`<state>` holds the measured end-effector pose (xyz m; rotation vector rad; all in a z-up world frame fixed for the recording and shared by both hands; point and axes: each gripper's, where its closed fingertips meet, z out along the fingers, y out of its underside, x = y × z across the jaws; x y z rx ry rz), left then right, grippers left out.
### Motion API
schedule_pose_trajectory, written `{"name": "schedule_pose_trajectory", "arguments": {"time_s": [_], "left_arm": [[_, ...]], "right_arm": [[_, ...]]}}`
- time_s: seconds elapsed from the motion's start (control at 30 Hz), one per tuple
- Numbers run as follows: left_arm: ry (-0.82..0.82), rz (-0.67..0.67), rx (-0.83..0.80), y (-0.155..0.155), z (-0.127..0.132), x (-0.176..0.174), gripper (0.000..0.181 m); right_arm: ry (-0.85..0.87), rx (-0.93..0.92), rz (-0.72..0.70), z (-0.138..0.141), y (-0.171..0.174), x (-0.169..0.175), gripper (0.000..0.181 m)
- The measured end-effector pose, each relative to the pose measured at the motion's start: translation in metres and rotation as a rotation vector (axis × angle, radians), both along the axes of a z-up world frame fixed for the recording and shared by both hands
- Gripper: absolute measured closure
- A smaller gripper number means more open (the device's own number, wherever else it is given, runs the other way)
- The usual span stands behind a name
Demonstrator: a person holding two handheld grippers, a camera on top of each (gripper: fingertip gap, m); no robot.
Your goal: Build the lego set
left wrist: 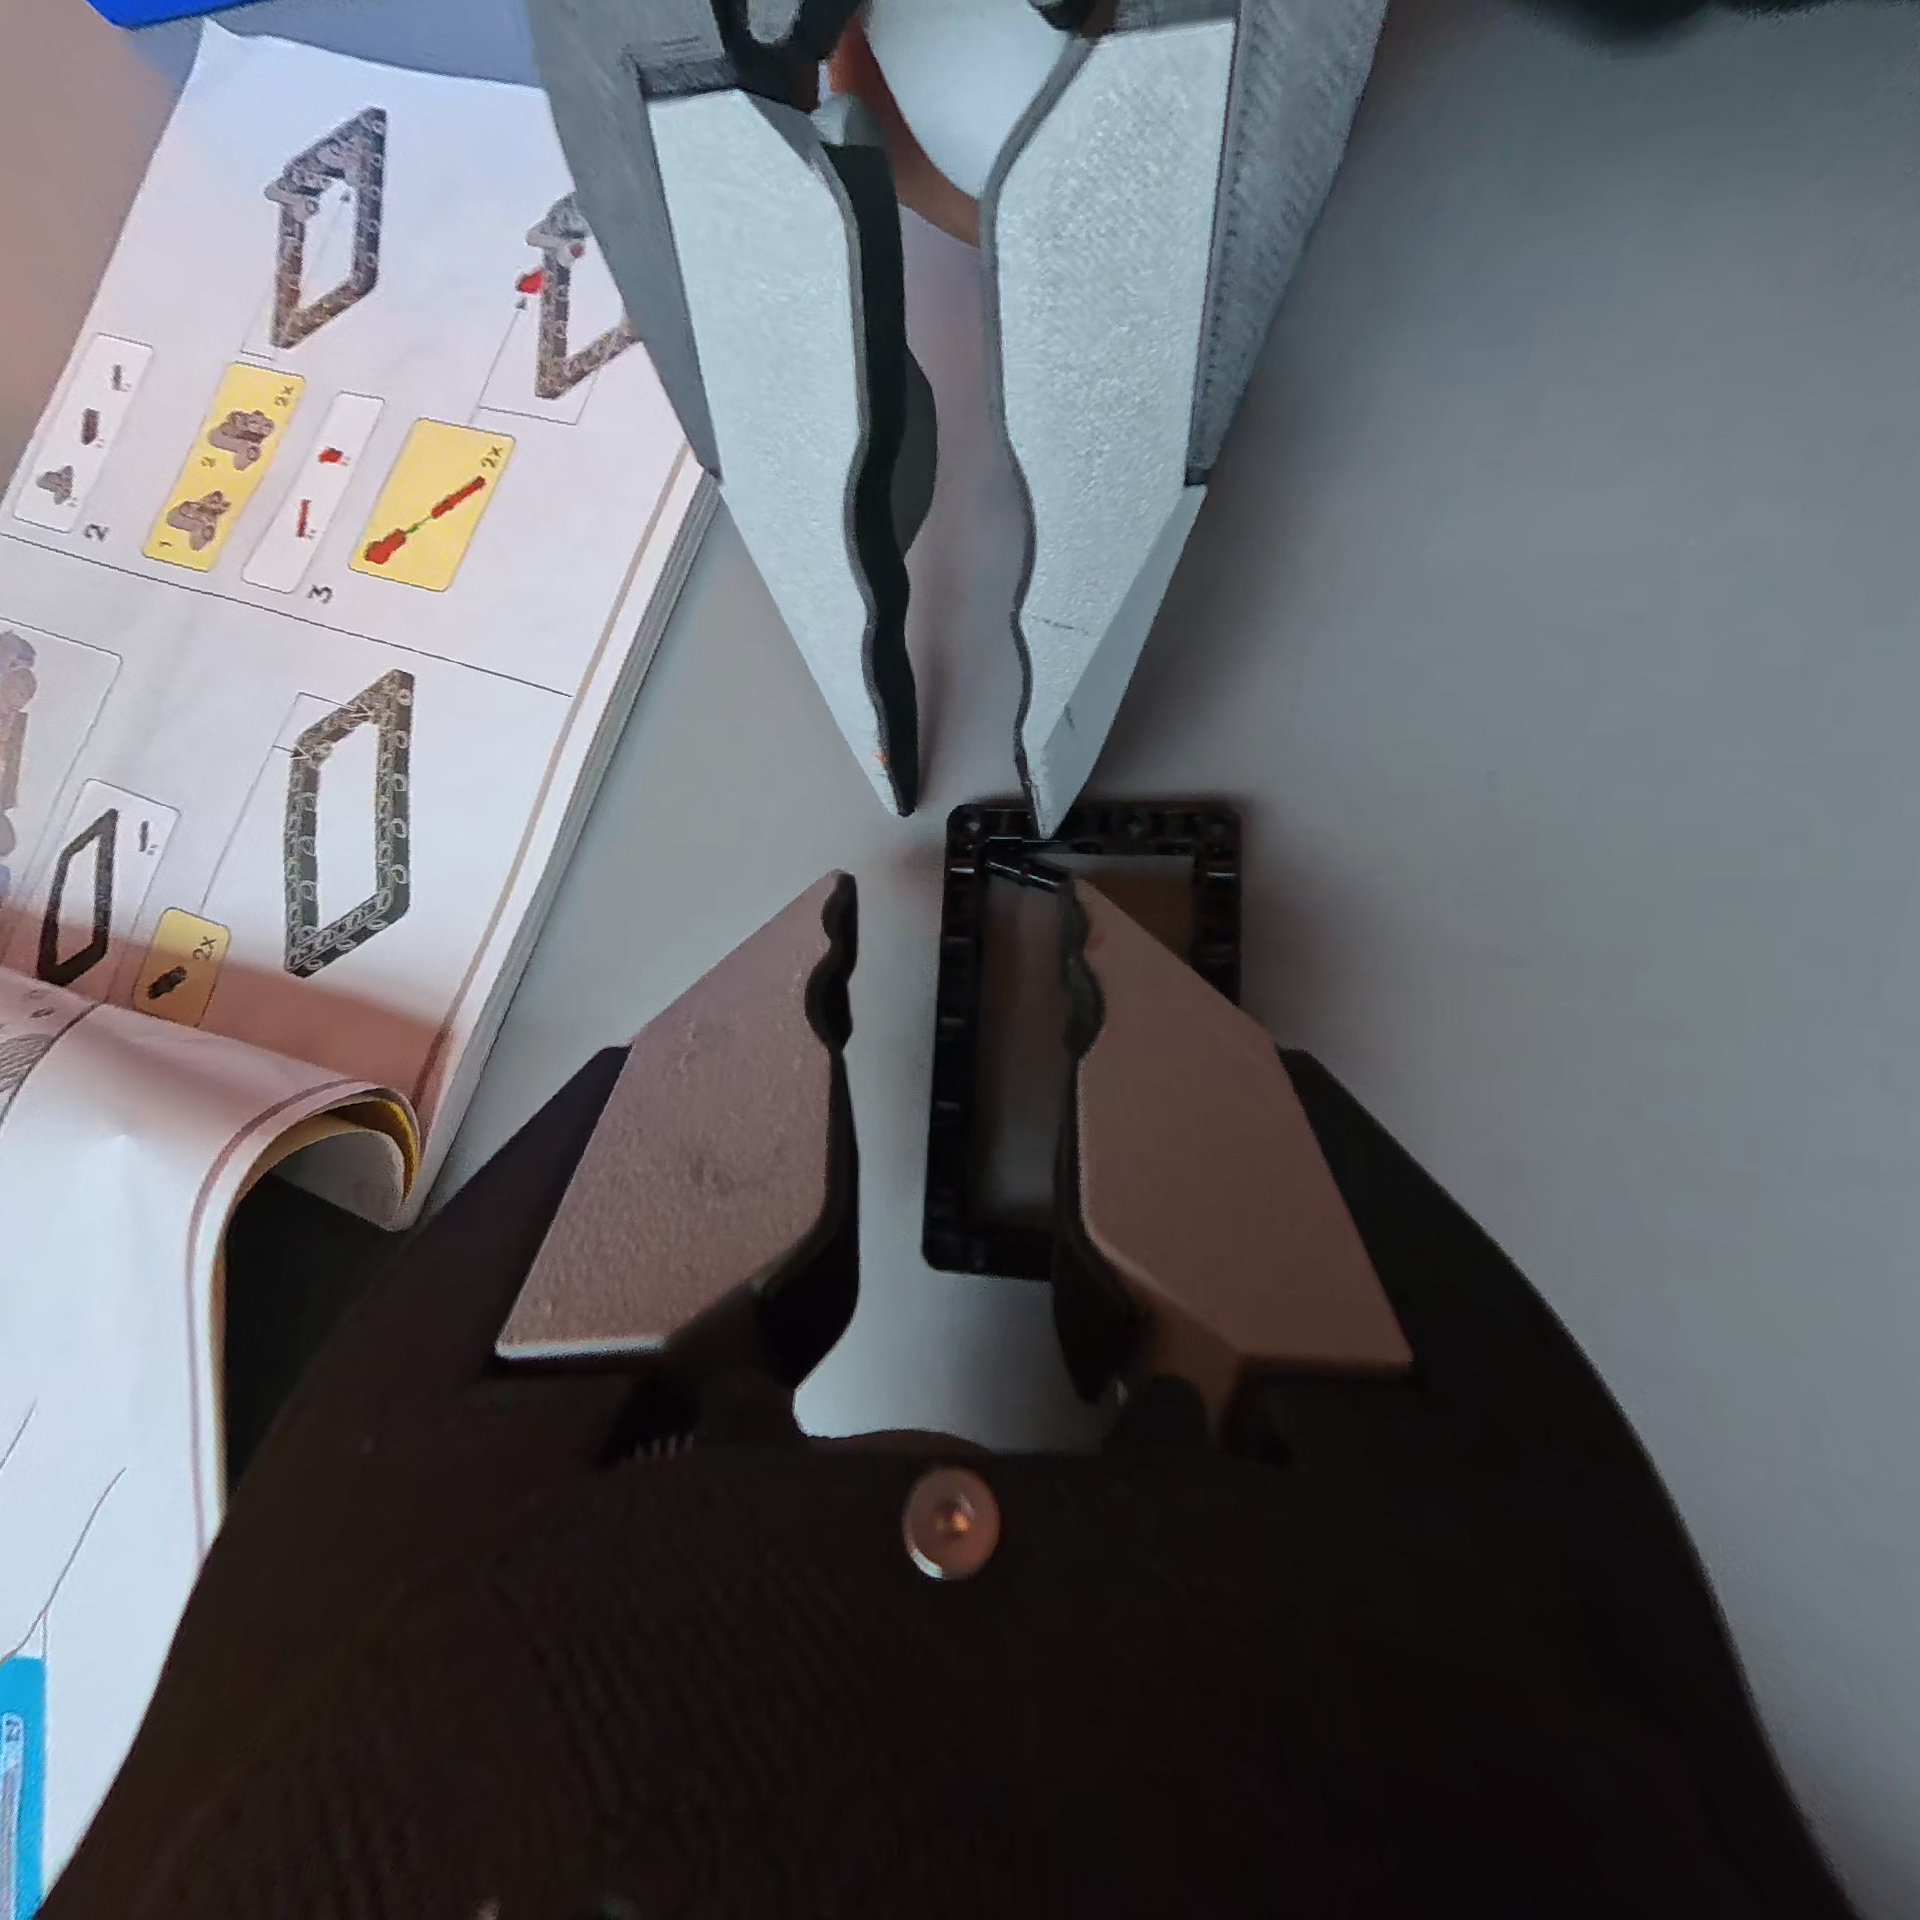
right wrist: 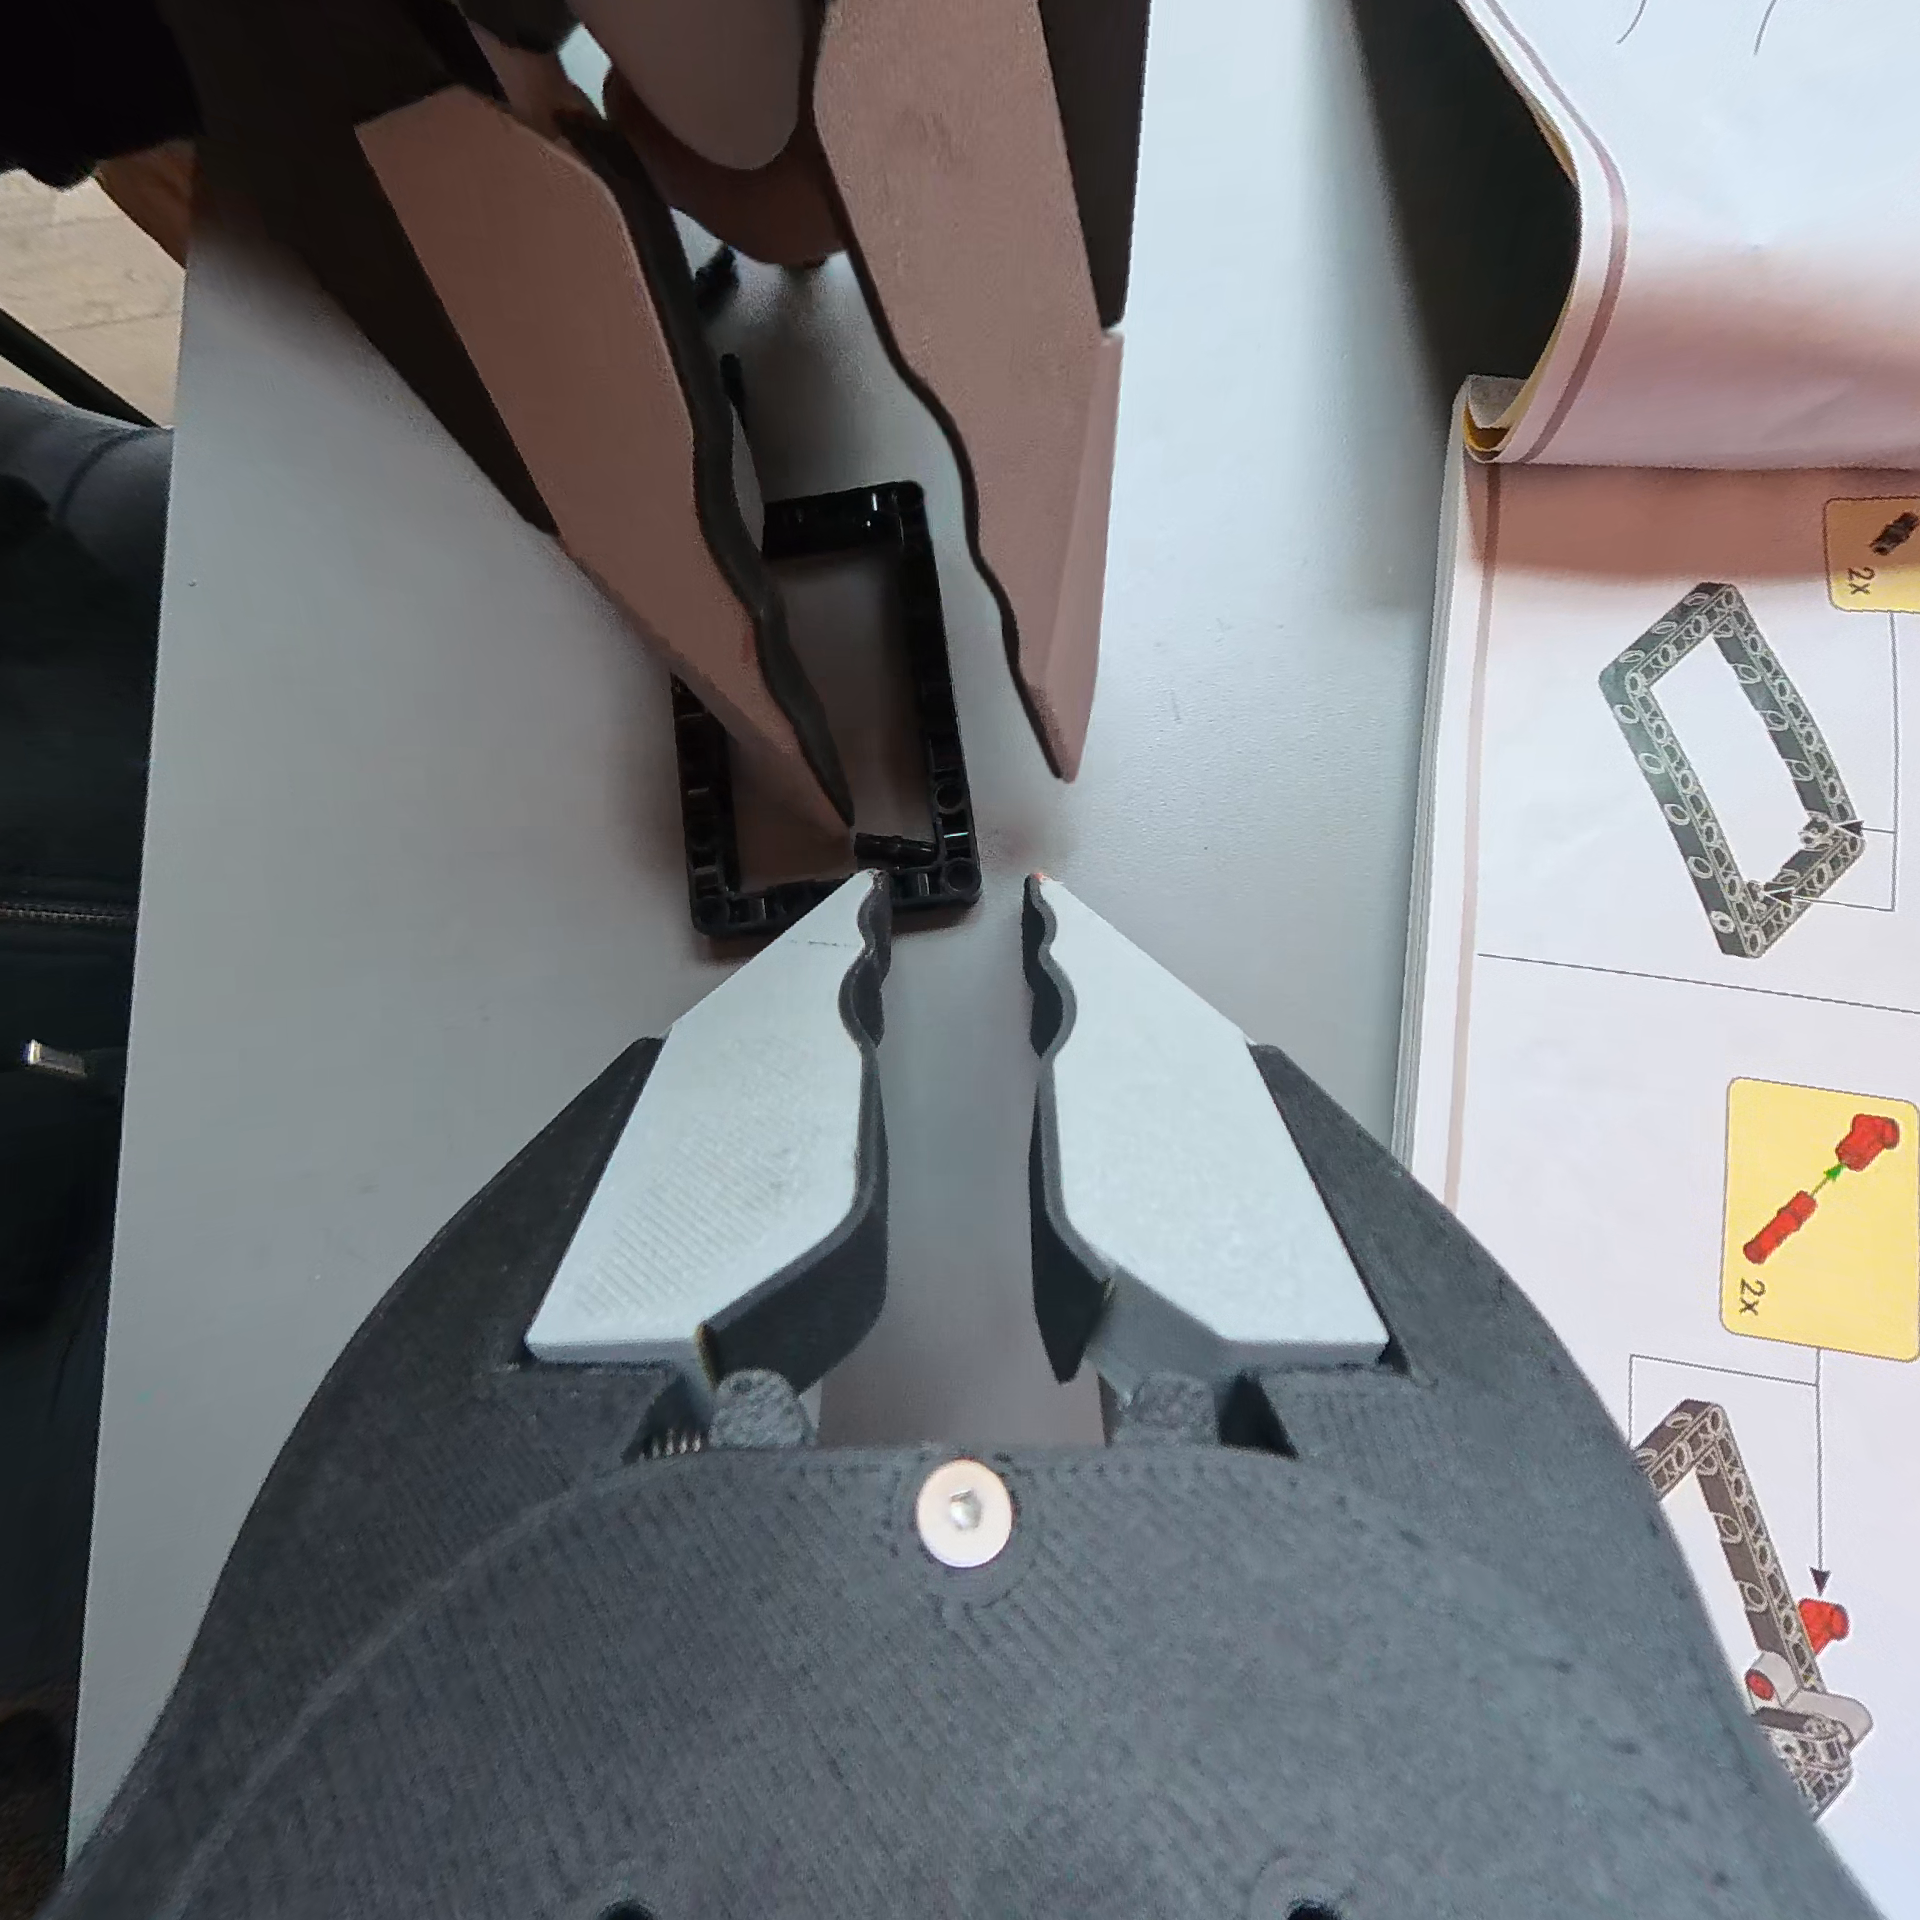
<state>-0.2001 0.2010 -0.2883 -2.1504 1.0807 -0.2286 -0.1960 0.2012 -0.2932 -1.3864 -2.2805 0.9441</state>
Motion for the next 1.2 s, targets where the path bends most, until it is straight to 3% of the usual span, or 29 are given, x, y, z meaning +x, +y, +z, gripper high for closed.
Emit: {"name": "schedule_pose_trajectory", "arguments": {"time_s": [0.5,0.6,1.2], "left_arm": [[-0.014,-0.008,-0.029,0.0,-0.007,0.004,0.146],[-0.05,-0.028,-0.057,-0.003,-0.008,0.009,0.154],[-0.045,-0.008,-0.059,0.0,-0.007,0.005,0.146]], "right_arm": [[-0.002,0.001,0.004,0.0,-0.001,0.0,0.16],[-0.002,0.002,0.005,0.0,-0.001,0.0,0.16],[-0.003,0.009,0.006,0.0,-0.001,0.001,0.16]]}}
